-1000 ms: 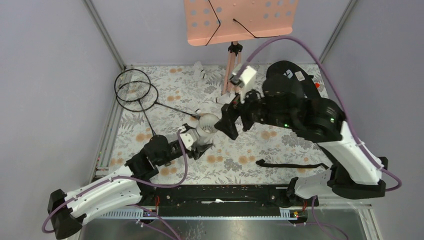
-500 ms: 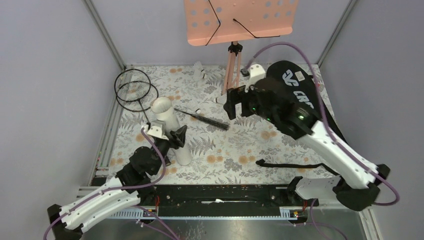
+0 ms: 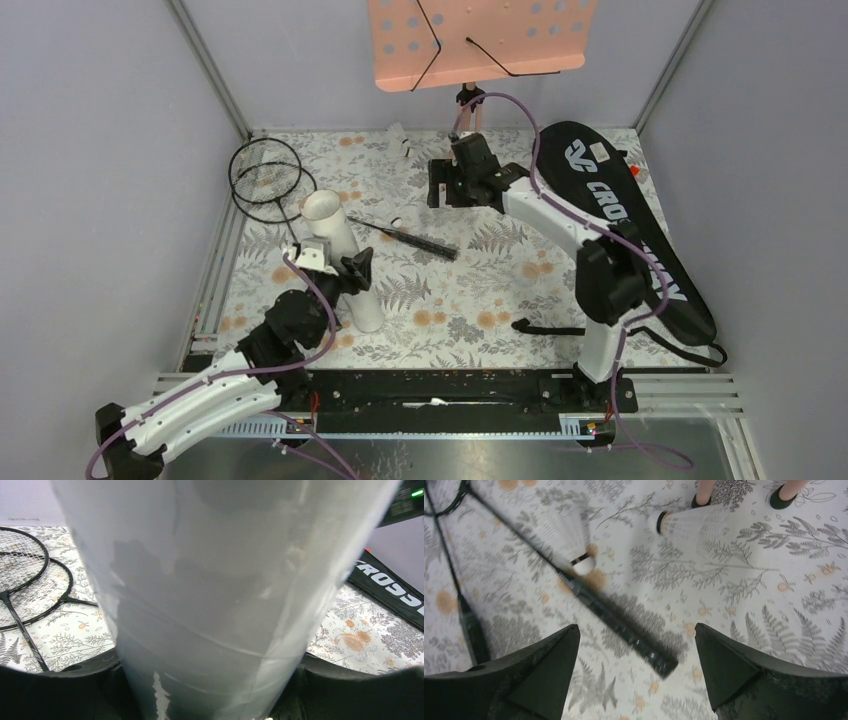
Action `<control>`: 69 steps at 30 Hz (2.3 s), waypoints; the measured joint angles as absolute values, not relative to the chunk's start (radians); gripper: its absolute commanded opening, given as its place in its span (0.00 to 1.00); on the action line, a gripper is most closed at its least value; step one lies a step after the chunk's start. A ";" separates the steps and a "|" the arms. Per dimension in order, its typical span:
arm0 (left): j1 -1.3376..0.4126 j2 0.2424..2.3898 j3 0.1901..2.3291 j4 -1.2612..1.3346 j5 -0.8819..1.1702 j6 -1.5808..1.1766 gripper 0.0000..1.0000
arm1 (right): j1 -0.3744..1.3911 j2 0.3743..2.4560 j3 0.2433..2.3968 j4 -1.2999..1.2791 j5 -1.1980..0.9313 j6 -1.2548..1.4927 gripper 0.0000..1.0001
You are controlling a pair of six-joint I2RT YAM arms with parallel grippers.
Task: Pack up the badminton gear
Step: Pick up the shuttlecock at the center of the board.
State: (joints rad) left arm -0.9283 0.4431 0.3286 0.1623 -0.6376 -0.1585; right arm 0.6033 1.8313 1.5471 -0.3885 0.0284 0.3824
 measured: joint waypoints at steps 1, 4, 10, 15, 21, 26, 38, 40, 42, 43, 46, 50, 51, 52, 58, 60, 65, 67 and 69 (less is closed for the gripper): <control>-0.928 0.453 0.330 0.168 -0.635 -0.159 0.64 | 0.589 1.868 1.552 -0.364 0.013 0.389 0.92; -0.928 0.477 0.333 0.186 -0.624 -0.160 0.64 | 0.545 1.974 1.562 -0.288 -0.022 0.404 0.92; -0.928 0.510 0.339 0.208 -0.611 -0.171 0.63 | 0.504 2.109 1.613 -0.210 -0.048 0.404 0.93; -0.928 0.513 0.339 0.210 -0.609 -0.177 0.63 | 0.504 2.138 1.638 -0.179 -0.033 0.408 0.93; -0.928 0.513 0.340 0.208 -0.602 -0.177 0.61 | 0.504 2.184 1.691 -0.171 -0.009 0.416 0.95; -0.928 0.513 0.340 0.207 -0.597 -0.177 0.60 | 0.503 2.199 1.709 -0.167 -0.012 0.440 0.94; -0.928 0.512 0.345 0.194 -0.593 -0.177 0.58 | 0.503 2.230 1.733 -0.149 -0.081 0.498 0.22; -0.928 0.512 0.345 0.194 -0.593 -0.177 0.58 | 0.503 2.230 1.733 -0.149 -0.083 0.493 0.04; -0.928 0.512 0.345 0.194 -0.593 -0.177 0.58 | 0.503 2.230 1.731 -0.149 -0.075 0.489 0.00; -0.928 0.512 0.345 0.194 -0.593 -0.177 0.58 | 0.503 2.230 1.729 -0.150 -0.069 0.485 0.00; -0.928 0.511 0.345 0.194 -0.593 -0.177 0.57 | 0.503 2.226 1.722 -0.154 -0.058 0.471 0.00; -0.928 0.510 0.345 0.193 -0.590 -0.176 0.56 | 0.503 2.218 1.721 -0.173 -0.037 0.441 0.00; -0.928 0.509 0.345 0.193 -0.590 -0.176 0.56 | 0.503 2.214 1.721 -0.176 -0.031 0.434 0.00; -0.928 0.509 0.345 0.192 -0.590 -0.176 0.56 | 0.503 2.211 1.721 -0.179 -0.023 0.426 0.00; -0.928 0.490 0.345 0.175 -0.583 -0.177 0.56 | 0.503 2.201 1.720 -0.201 -0.001 0.401 0.00; -0.928 0.482 0.345 0.168 -0.580 -0.177 0.56 | 0.503 2.201 1.719 -0.202 0.002 0.397 0.00; -0.928 0.459 0.337 0.162 -0.573 -0.177 0.56 | 0.503 2.189 1.717 -0.213 0.002 0.380 0.00; -0.928 0.458 0.337 0.161 -0.570 -0.176 0.56 | 0.503 2.173 1.711 -0.223 0.003 0.365 0.00; -0.928 0.458 0.336 0.162 -0.567 -0.174 0.56 | 0.503 2.143 1.697 -0.233 0.007 0.349 0.00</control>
State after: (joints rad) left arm -0.9283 0.4580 0.3363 0.1619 -0.5667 -0.1741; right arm 0.5026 2.1426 1.6974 -0.2325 0.0074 0.3489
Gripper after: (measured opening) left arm 0.611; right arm 0.018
